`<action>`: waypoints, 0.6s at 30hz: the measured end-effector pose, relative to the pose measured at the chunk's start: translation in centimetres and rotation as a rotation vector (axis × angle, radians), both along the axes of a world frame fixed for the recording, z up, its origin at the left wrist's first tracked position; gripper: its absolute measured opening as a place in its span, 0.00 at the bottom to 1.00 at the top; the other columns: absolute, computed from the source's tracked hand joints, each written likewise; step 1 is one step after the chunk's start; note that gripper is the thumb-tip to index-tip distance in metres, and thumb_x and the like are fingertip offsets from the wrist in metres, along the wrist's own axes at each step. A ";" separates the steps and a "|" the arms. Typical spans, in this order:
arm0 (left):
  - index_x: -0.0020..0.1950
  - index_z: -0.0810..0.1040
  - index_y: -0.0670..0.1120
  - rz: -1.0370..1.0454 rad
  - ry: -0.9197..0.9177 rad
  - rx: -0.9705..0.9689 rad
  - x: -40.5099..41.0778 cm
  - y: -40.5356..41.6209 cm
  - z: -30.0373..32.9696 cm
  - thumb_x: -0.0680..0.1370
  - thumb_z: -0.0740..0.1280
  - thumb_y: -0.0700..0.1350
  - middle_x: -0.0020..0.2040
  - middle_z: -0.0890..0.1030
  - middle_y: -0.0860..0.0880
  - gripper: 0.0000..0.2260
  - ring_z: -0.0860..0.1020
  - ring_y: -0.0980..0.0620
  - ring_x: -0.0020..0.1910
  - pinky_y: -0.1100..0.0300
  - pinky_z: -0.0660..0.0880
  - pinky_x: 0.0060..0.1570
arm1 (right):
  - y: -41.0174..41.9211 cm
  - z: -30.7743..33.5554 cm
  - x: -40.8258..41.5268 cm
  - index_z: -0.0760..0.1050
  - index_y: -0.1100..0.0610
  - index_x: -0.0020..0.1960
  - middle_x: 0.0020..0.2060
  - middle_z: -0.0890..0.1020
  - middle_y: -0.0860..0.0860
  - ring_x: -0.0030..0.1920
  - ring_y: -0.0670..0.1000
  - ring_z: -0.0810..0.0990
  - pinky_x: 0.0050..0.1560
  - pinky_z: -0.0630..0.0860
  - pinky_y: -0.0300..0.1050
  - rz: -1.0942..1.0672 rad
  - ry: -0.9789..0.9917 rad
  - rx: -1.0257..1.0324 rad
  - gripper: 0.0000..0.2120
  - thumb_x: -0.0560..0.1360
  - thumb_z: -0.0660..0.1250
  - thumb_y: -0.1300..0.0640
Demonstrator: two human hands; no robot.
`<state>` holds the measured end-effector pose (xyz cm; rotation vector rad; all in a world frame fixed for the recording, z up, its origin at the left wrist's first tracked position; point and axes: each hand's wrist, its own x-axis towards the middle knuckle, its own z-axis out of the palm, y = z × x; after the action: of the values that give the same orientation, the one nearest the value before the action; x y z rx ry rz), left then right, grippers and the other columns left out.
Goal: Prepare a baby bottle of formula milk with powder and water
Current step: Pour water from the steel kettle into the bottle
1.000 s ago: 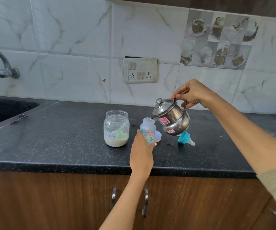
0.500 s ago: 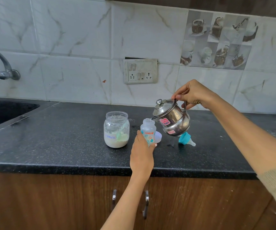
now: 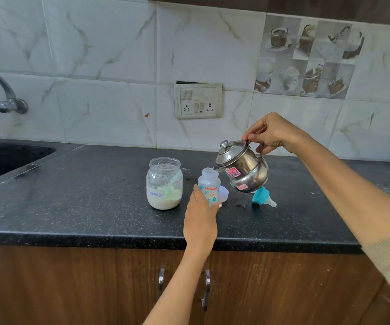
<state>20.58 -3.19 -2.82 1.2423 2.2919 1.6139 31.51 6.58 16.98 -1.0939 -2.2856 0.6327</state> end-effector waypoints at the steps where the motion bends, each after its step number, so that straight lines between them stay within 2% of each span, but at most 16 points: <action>1: 0.75 0.57 0.48 -0.001 0.001 -0.001 0.0 0.0 0.0 0.76 0.67 0.48 0.70 0.69 0.50 0.30 0.69 0.50 0.68 0.54 0.70 0.62 | 0.0 0.0 0.0 0.81 0.60 0.53 0.46 0.82 0.56 0.45 0.57 0.82 0.51 0.80 0.53 0.001 -0.002 0.002 0.08 0.76 0.66 0.63; 10: 0.74 0.58 0.49 -0.003 -0.003 0.007 0.0 -0.1 0.0 0.76 0.67 0.47 0.69 0.69 0.51 0.29 0.69 0.51 0.68 0.55 0.70 0.62 | 0.2 0.1 -0.1 0.81 0.60 0.53 0.46 0.82 0.56 0.45 0.57 0.82 0.51 0.80 0.53 0.002 -0.008 0.008 0.08 0.76 0.66 0.62; 18: 0.73 0.60 0.49 -0.006 0.002 0.019 0.0 -0.2 0.0 0.76 0.68 0.47 0.68 0.71 0.51 0.28 0.70 0.51 0.67 0.55 0.70 0.61 | 0.3 0.1 -0.1 0.81 0.59 0.53 0.46 0.82 0.56 0.43 0.56 0.82 0.46 0.81 0.48 0.006 -0.020 0.010 0.08 0.76 0.66 0.63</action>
<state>20.58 -3.34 -2.80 1.2543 2.2772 1.6376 31.43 6.87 17.10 -1.0943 -2.3075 0.6148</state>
